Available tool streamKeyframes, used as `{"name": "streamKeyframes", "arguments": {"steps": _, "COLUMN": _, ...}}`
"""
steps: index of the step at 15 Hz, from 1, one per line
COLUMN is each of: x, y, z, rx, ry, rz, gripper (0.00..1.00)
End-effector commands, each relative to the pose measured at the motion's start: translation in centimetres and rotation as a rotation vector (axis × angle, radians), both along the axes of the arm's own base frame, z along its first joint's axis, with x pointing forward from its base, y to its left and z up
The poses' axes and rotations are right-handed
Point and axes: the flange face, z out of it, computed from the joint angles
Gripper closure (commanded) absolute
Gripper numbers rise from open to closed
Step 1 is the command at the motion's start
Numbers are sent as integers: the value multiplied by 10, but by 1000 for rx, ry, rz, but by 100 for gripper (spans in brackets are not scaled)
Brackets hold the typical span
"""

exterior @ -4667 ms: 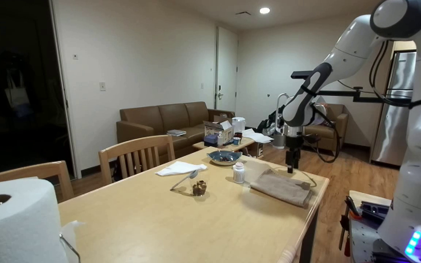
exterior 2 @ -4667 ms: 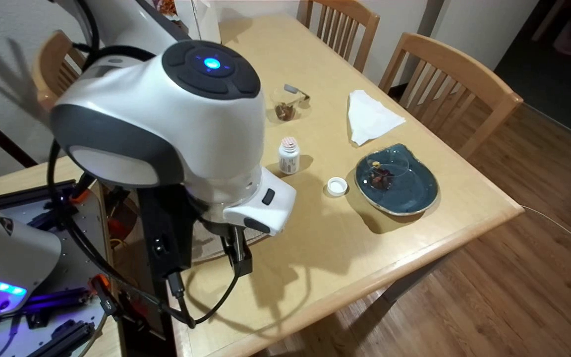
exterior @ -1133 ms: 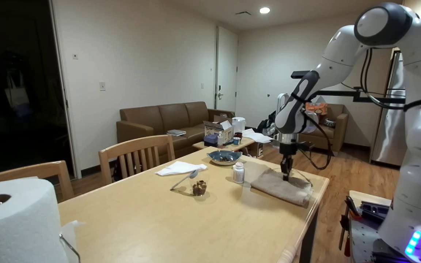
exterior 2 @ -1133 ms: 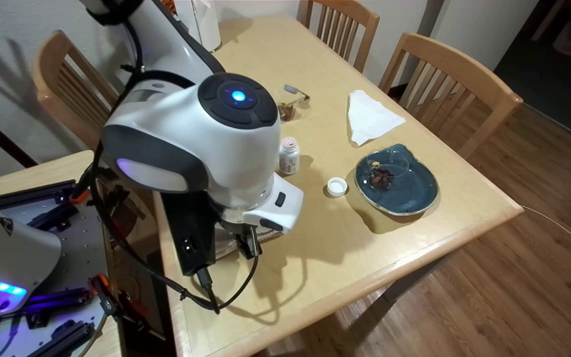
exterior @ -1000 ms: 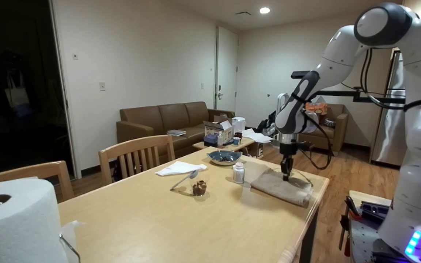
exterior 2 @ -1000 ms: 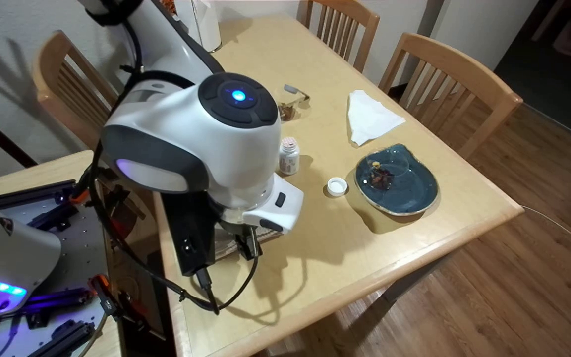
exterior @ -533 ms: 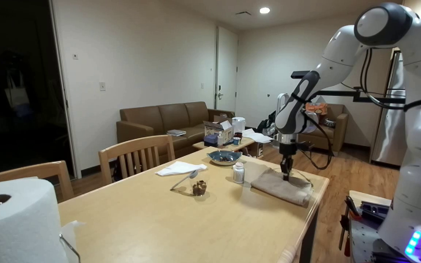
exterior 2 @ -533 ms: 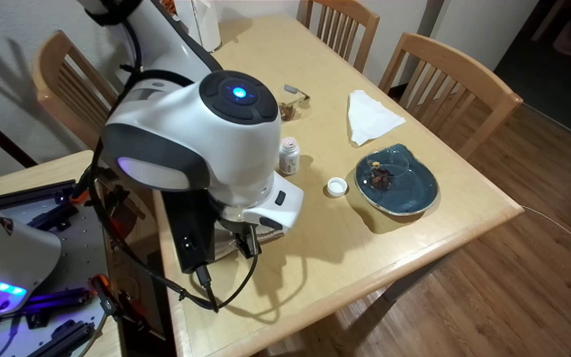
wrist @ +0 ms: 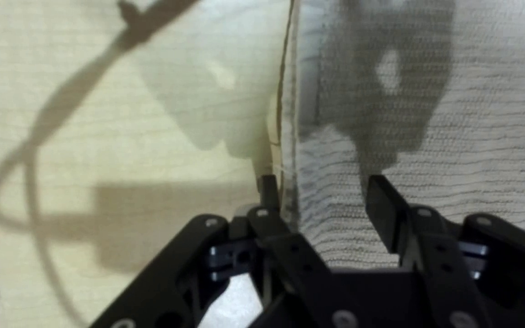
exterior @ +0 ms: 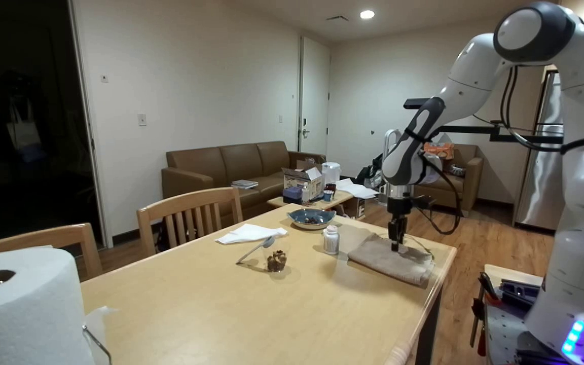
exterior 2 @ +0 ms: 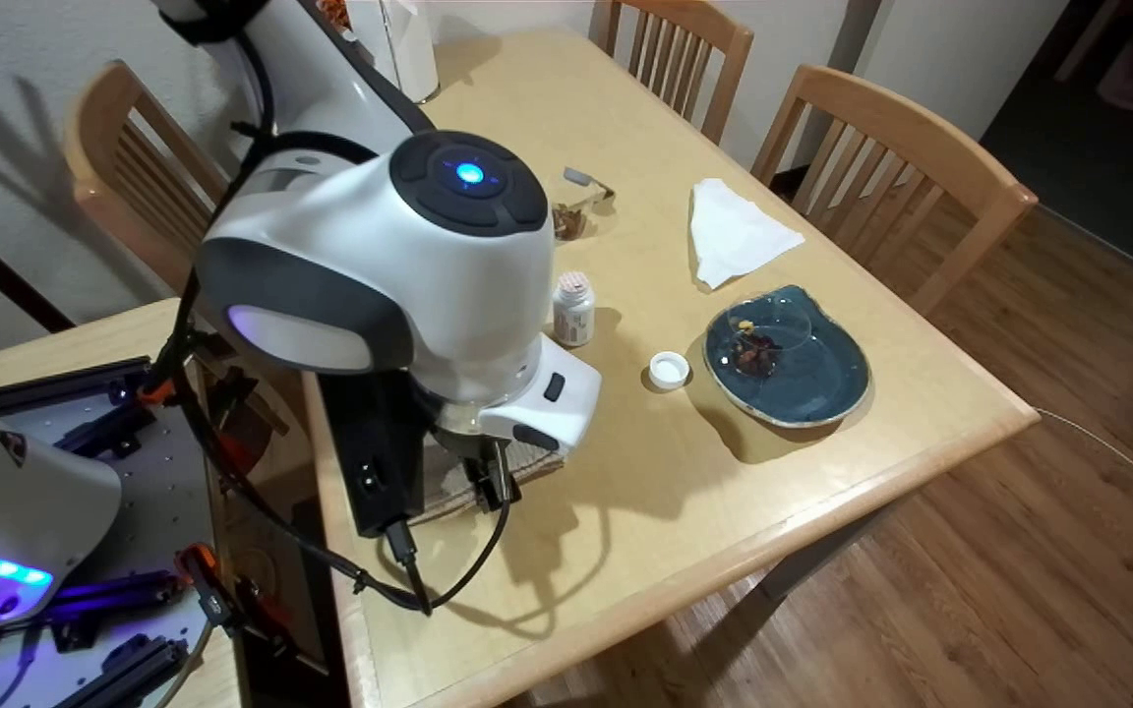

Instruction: Unfold the towel

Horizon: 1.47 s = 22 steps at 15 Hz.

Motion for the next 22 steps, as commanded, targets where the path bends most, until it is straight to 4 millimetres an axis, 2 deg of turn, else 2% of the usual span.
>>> {"name": "streamKeyframes", "arguments": {"steps": 1, "x": -4, "y": 7, "z": 8, "rx": -5, "ry": 3, "rz": -3, "gripper": 69}}
{"name": "streamKeyframes", "arguments": {"steps": 2, "x": -4, "y": 6, "z": 8, "rx": -6, "ry": 4, "rz": -3, "gripper": 69}}
{"name": "streamKeyframes", "arguments": {"steps": 3, "x": -4, "y": 6, "z": 8, "rx": -5, "ry": 3, "rz": -3, "gripper": 75}}
{"name": "streamKeyframes", "arguments": {"steps": 6, "x": -3, "y": 6, "z": 7, "rx": -3, "ry": 6, "rz": -5, "gripper": 95}}
{"name": "streamKeyframes", "arguments": {"steps": 8, "x": -3, "y": 6, "z": 7, "rx": -4, "ry": 6, "rz": -4, "gripper": 100}}
{"name": "streamKeyframes", "arguments": {"steps": 11, "x": -2, "y": 7, "z": 12, "rx": -8, "ry": 2, "rz": -3, "gripper": 99}}
{"name": "streamKeyframes", "arguments": {"steps": 14, "x": -2, "y": 16, "z": 27, "rx": -24, "ry": -14, "rz": 18, "gripper": 99}}
{"name": "streamKeyframes", "arguments": {"steps": 22, "x": 4, "y": 83, "z": 77, "rx": -25, "ry": -65, "rz": 133, "gripper": 99}}
